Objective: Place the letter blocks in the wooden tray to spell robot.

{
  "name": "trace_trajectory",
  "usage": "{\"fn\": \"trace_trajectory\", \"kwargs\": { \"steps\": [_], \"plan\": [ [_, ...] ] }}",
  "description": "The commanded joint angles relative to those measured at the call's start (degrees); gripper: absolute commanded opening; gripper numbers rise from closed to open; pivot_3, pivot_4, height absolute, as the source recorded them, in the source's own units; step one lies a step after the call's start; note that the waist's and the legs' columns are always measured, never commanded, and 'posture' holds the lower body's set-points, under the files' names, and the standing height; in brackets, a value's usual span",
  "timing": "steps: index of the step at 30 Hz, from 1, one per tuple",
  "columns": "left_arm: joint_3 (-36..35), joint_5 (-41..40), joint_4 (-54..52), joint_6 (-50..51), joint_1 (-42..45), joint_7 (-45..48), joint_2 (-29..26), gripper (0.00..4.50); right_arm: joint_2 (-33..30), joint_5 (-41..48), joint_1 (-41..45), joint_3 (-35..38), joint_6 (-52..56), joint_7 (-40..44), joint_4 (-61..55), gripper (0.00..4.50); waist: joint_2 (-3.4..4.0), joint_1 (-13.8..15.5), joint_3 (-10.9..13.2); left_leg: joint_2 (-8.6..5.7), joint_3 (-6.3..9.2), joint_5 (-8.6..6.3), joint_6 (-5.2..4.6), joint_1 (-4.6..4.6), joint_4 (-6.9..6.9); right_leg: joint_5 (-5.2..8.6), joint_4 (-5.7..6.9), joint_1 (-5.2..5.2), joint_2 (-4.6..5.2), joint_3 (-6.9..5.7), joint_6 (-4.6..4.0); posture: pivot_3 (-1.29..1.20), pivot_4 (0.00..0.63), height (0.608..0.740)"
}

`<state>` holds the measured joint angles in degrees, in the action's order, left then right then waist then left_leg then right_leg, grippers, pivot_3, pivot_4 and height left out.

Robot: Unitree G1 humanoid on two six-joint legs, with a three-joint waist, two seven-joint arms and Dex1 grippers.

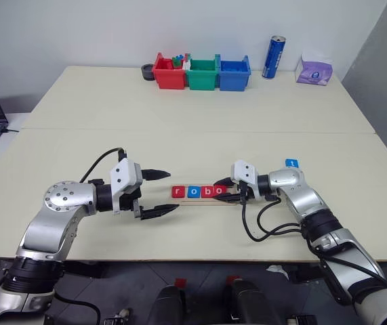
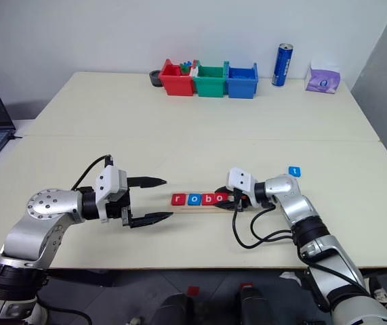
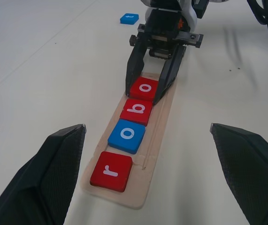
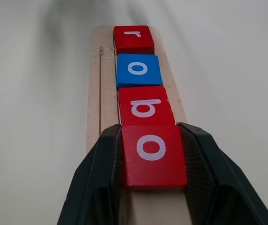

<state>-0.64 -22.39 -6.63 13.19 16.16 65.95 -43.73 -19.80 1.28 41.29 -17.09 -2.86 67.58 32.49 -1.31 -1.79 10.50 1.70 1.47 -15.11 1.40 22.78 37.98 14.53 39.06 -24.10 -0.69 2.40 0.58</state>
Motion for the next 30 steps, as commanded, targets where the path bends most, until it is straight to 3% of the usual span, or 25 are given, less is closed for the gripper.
{"fn": "trace_trajectory", "kwargs": {
  "steps": [1, 6, 7, 14, 24, 30],
  "plan": [
    [-0.68, -0.04, -1.48, -0.91, 0.87, 0.35, -0.58, 4.50, -0.33, 0.18, 1.33, 0.64, -1.13, 0.46, -0.16, 1.45, 0.00, 0.00, 0.00, 0.00, 0.00, 0.00, 0.00, 0.00, 0.00, 0.00, 0.00, 0.00, 0.00, 0.00, 0.00, 0.00, 0.150, 0.740],
    [-0.53, 0.21, -0.89, -1.26, 1.14, 0.49, -0.48, 4.50, -0.68, 0.53, 1.15, 0.65, -0.65, 1.32, -0.64, 1.45, 0.00, 0.00, 0.00, 0.00, 0.00, 0.00, 0.00, 0.00, 0.00, 0.00, 0.00, 0.00, 0.00, 0.00, 0.00, 0.00, 0.150, 0.740],
    [-0.51, 0.25, -0.83, -1.27, 1.20, 0.48, -0.44, 4.50, -0.70, 0.58, 1.16, 0.70, -0.60, 1.41, -0.67, 2.19, 0.00, 0.00, 0.00, 0.00, 0.00, 0.00, 0.00, 0.00, 0.00, 0.00, 0.00, 0.00, 0.00, 0.00, 0.00, 0.00, 0.150, 0.740],
    [-0.49, 0.42, -0.83, -1.40, 0.96, 0.32, -0.17, 4.50, -0.76, 1.49, 1.81, 1.66, 0.40, 1.87, -0.82, 4.47, 0.00, 0.00, 0.00, 0.00, 0.00, 0.00, 0.00, 0.00, 0.00, 0.00, 0.00, 0.00, 0.00, 0.00, 0.00, 0.00, 0.150, 0.740],
    [-0.30, 0.59, -0.38, -1.66, 1.26, -0.02, 0.34, 4.50, -3.27, 3.66, 2.09, 4.04, 4.38, 2.19, -2.86, 4.47, 0.00, 0.01, 0.00, 0.00, 0.00, 0.00, 0.00, 0.00, 0.00, 0.00, 0.00, 0.00, 0.01, 0.00, 0.00, 0.00, 0.150, 0.740],
    [-0.71, -1.43, -2.26, 1.23, 2.45, -2.26, 2.07, 4.50, -9.54, 6.96, 0.17, 9.34, 12.95, 1.12, -9.13, 4.47, 0.01, 0.11, 0.01, -0.01, 0.00, 0.00, 0.00, 0.01, 0.01, 0.00, 0.00, 0.00, 0.01, 0.00, 0.00, 0.00, 0.150, 0.740]
  ]
}}
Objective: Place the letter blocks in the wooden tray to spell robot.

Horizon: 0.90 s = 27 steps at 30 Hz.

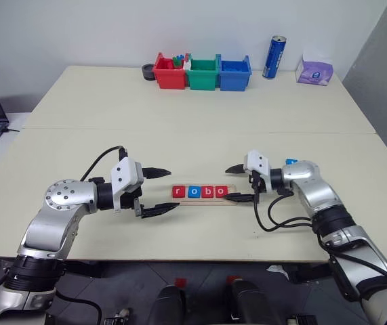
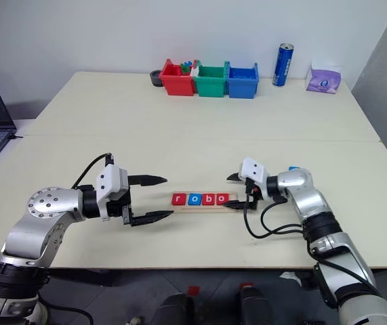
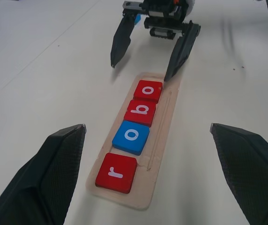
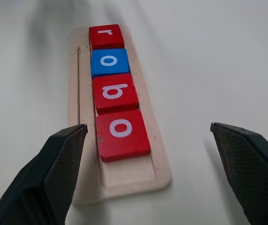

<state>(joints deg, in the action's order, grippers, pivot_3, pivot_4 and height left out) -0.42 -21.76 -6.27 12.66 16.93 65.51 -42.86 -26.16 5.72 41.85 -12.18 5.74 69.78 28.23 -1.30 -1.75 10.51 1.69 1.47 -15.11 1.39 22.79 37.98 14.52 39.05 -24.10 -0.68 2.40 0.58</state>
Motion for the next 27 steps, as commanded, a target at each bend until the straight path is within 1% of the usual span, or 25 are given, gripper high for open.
{"fn": "trace_trajectory", "kwargs": {
  "steps": [1, 3, 6, 8, 9, 12, 14, 17, 21, 24, 27],
  "plan": [
    [-0.73, -2.40, -3.63, 2.79, 2.10, -2.98, 2.18, 4.50, -5.13, 3.41, -1.82, 6.67, 7.23, -2.53, -7.21, 4.47, 0.01, 0.29, 0.00, -0.01, 0.00, 0.00, 0.00, 0.01, 0.01, 0.00, 0.00, 0.00, 0.01, -0.01, 0.00, 0.00, 0.150, 0.740],
    [-0.19, -2.37, -5.05, 3.94, 2.57, -4.64, 3.61, 4.50, -7.34, 4.67, -4.35, 9.74, 11.84, -5.45, -11.44, 4.47, 0.00, 0.62, 0.00, -0.01, 0.05, 0.00, 0.00, 0.06, 0.02, 0.00, -0.02, 0.01, 0.09, -0.04, 0.01, 0.00, 0.150, 0.740],
    [1.79, -1.66, -6.82, 5.86, 3.65, -8.09, 7.09, 4.50, -7.85, 3.55, -9.59, 14.20, 18.32, -15.49, -18.87, 4.47, 0.00, 0.49, 0.00, -0.06, 0.00, 0.00, 0.00, 0.05, 0.01, 0.00, -0.04, 0.03, 0.16, 0.00, 0.02, 0.00, 0.150, 0.740],
    [3.02, -0.79, -7.09, 6.66, 4.52, -10.17, 9.24, 4.50, -6.58, 2.69, -11.73, 17.06, 23.04, -23.01, -22.25, 4.47, -0.01, 0.30, 0.00, -0.07, 0.01, 0.00, 0.00, 0.05, 0.01, -0.01, -0.02, 0.03, 0.16, 0.04, 0.03, 0.00, 0.150, 0.740],
    [3.32, -0.51, -7.10, 6.91, 4.79, -10.76, 9.84, 4.50, -6.12, 2.42, -12.21, 17.68, 24.48, -25.39, -23.22, 4.47, 0.00, 0.14, 0.00, -0.11, 0.00, 0.00, 0.00, 0.05, 0.01, -0.01, 0.00, 0.03, 0.15, 0.06, 0.04, 0.00, 0.150, 0.740],
    [7.60, 2.50, -4.91, 6.29, 7.99, -14.60, 15.31, 4.50, -1.87, -1.75, -14.36, 21.73, 26.92, -41.58, -23.04, 4.47, 0.01, -0.02, -0.01, -0.08, -0.04, 0.01, 0.01, -0.01, 0.02, -0.02, 0.05, 0.02, 0.05, 0.12, 0.05, 0.00, 0.150, 0.740],
    [9.11, 3.34, -3.69, 6.30, 9.85, -15.99, 18.07, 4.50, 1.08, -2.86, -13.84, 23.81, 27.89, -49.26, -21.26, 4.47, 0.01, -0.04, -0.02, -0.09, -0.02, 0.02, 0.03, 0.00, 0.03, -0.03, 0.05, 0.03, 0.04, 0.12, 0.06, 0.00, 0.150, 0.740],
    [10.07, 4.31, -2.49, 6.48, 11.60, -17.11, 20.21, 4.50, 3.99, -2.88, -11.66, 25.18, 28.49, -55.26, -18.28, 4.47, 0.02, -0.20, -0.02, -0.08, -0.09, 0.03, 0.04, -0.01, 0.02, -0.04, 0.05, 0.01, 0.01, 0.17, 0.07, 0.00, 0.150, 0.740],
    [10.90, 5.60, -1.68, 6.21, 12.68, -18.21, 21.72, 4.50, 5.78, -2.43, -9.03, 25.57, 28.40, -60.07, -13.93, 4.47, 0.08, -0.19, -0.05, -0.07, -0.13, 0.02, 0.04, -0.03, -0.02, -0.04, 0.04, 0.00, -0.02, 0.22, 0.06, 0.00, 0.150, 0.740],
    [11.09, 6.16, -2.25, 6.30, 12.58, -18.68, 22.32, 4.50, 7.44, -1.31, -7.51, 26.35, 28.78, -62.68, -11.28, 4.47, 0.08, -0.11, -0.05, -0.08, -0.11, 0.02, 0.04, -0.02, -0.02, -0.03, 0.02, 0.01, -0.02, 0.19, 0.06, 0.00, 0.150, 0.740],
    [10.71, 5.91, -3.55, 6.79, 11.77, -18.87, 21.92, 4.50, 9.23, -0.16, -7.08, 26.59, 30.11, -64.06, -11.61, 4.47, 0.08, -0.10, -0.05, -0.07, -0.11, 0.02, 0.03, 0.00, -0.02, -0.03, 0.00, 0.01, -0.02, 0.19, 0.06, 0.00, 0.150, 0.740]
  ]
}}
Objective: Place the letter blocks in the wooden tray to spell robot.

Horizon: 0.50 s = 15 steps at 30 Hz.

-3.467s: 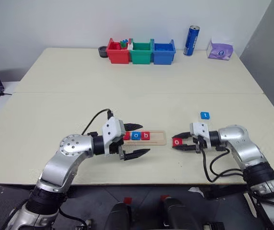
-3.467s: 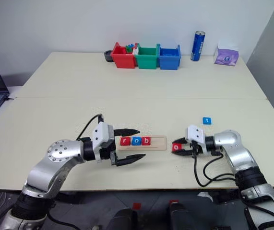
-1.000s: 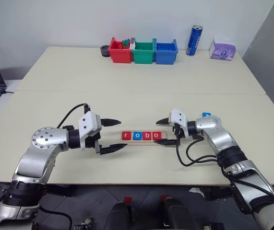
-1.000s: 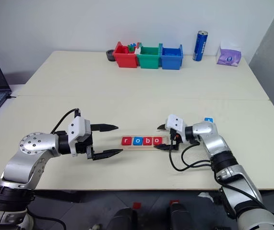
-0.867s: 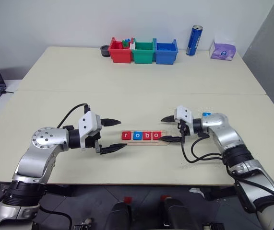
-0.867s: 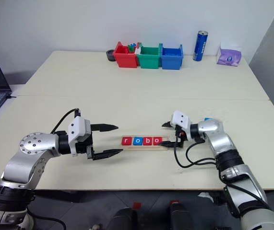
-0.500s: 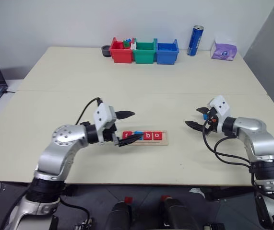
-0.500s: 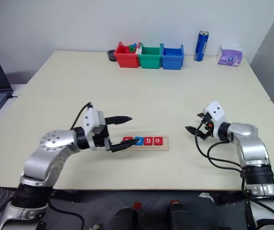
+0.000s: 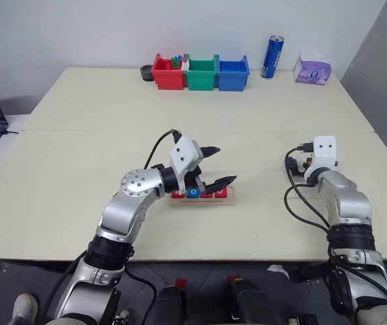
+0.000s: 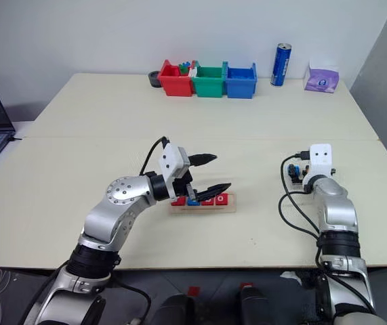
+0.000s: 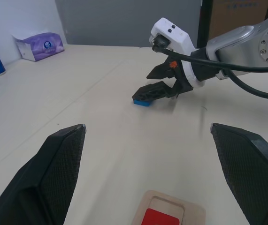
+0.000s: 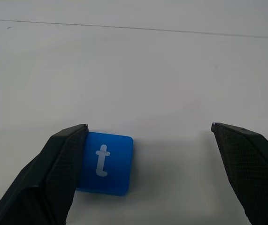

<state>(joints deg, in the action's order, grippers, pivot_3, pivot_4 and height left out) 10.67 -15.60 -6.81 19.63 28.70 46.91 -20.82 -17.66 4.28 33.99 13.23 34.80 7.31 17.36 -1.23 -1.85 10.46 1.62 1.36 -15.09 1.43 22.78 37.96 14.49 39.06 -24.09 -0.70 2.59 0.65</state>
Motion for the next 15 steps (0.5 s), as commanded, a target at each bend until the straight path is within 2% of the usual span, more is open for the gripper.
{"fn": "trace_trajectory", "kwargs": {
  "steps": [1, 13, 15],
  "plan": [
    [-0.56, -0.31, -3.26, -0.09, -0.27, -0.34, -0.39, 4.50, 1.07, 1.31, 0.73, 1.19, 1.62, -2.17, -1.15, 4.47, 0.00, 0.01, 0.00, 0.00, 0.00, 0.00, 0.00, 0.00, 0.00, 0.00, 0.00, 0.00, 0.00, 0.00, 0.00, 0.00, 0.150, 0.740],
    [-1.16, -0.49, -5.32, 0.75, -2.08, -1.04, -1.73, 4.50, 4.44, 1.76, -2.40, 1.16, 7.40, -8.16, -6.53, 4.47, 0.02, 0.01, -0.01, 0.00, 0.03, 0.00, 0.00, 0.00, 0.01, 0.00, 0.00, 0.01, 0.01, -0.02, 0.00, 0.00, 0.150, 0.740],
    [-1.20, -0.51, -5.24, 0.80, -1.81, -1.11, -1.63, 4.50, 5.37, 1.90, -2.92, 0.79, 7.89, -8.60, -8.30, 4.11, 0.02, 0.02, -0.02, 0.00, 0.03, 0.00, 0.00, 0.01, 0.00, 0.00, 0.00, 0.01, 0.00, -0.02, 0.00, 0.00, 0.150, 0.740]
  ]
}}
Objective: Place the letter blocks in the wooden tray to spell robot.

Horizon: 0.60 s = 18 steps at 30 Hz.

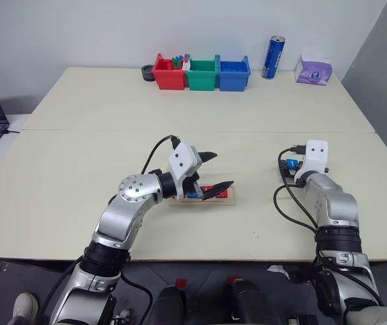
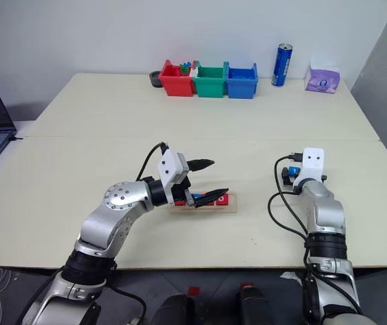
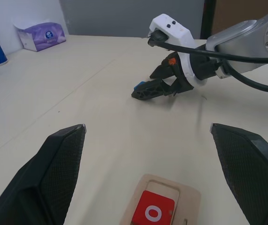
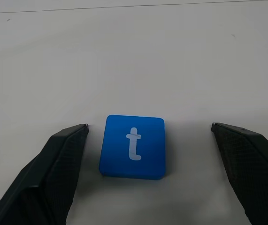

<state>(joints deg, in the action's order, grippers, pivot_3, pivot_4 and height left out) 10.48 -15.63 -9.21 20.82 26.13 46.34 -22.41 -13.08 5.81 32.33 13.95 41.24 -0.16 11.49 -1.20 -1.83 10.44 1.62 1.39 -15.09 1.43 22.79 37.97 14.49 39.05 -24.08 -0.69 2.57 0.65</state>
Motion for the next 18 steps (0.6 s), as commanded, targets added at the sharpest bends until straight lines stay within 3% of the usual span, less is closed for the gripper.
{"fn": "trace_trajectory", "kwargs": {
  "steps": [1, 8, 12, 18],
  "plan": [
    [-1.00, -0.48, -2.69, -0.48, 0.84, -0.52, -0.04, 4.50, 1.18, 0.34, -1.39, -0.08, 1.61, -1.31, -2.87, 3.86, 0.00, 0.00, 0.00, 0.01, 0.00, 0.00, 0.00, 0.00, 0.00, 0.00, 0.00, 0.00, 0.00, 0.00, 0.00, 0.00, 0.150, 0.740],
    [-0.78, -0.56, -2.28, -0.85, 1.08, -0.22, -0.15, 4.50, 3.35, 0.96, -1.78, 0.27, 5.73, -2.38, -6.92, 1.44, 0.00, 0.00, 0.00, 0.00, 0.01, 0.00, 0.00, 0.00, 0.00, 0.00, -0.01, 0.00, 0.00, -0.01, 0.00, 0.00, 0.150, 0.740],
    [-0.63, -0.92, -2.69, -0.82, 0.71, 0.91, -0.80, 4.50, 3.61, 2.28, -2.40, -1.07, 14.08, -1.05, -13.63, 1.46, 0.00, 0.00, 0.00, 0.00, 0.01, 0.00, 0.00, 0.00, -0.01, 0.00, -0.01, -0.01, 0.00, -0.01, 0.00, 0.00, 0.150, 0.740],
    [-0.40, -3.64, -7.63, 0.42, -4.22, 7.21, -6.17, 4.50, 4.01, 8.69, -9.77, -5.20, 43.42, 2.72, -40.78, 1.46, 0.03, -0.10, -0.02, 0.08, 0.11, -0.01, -0.01, 0.02, -0.11, 0.02, -0.02, -0.04, -0.02, 0.01, -0.02, 0.00, 0.150, 0.740]
  ]
}}
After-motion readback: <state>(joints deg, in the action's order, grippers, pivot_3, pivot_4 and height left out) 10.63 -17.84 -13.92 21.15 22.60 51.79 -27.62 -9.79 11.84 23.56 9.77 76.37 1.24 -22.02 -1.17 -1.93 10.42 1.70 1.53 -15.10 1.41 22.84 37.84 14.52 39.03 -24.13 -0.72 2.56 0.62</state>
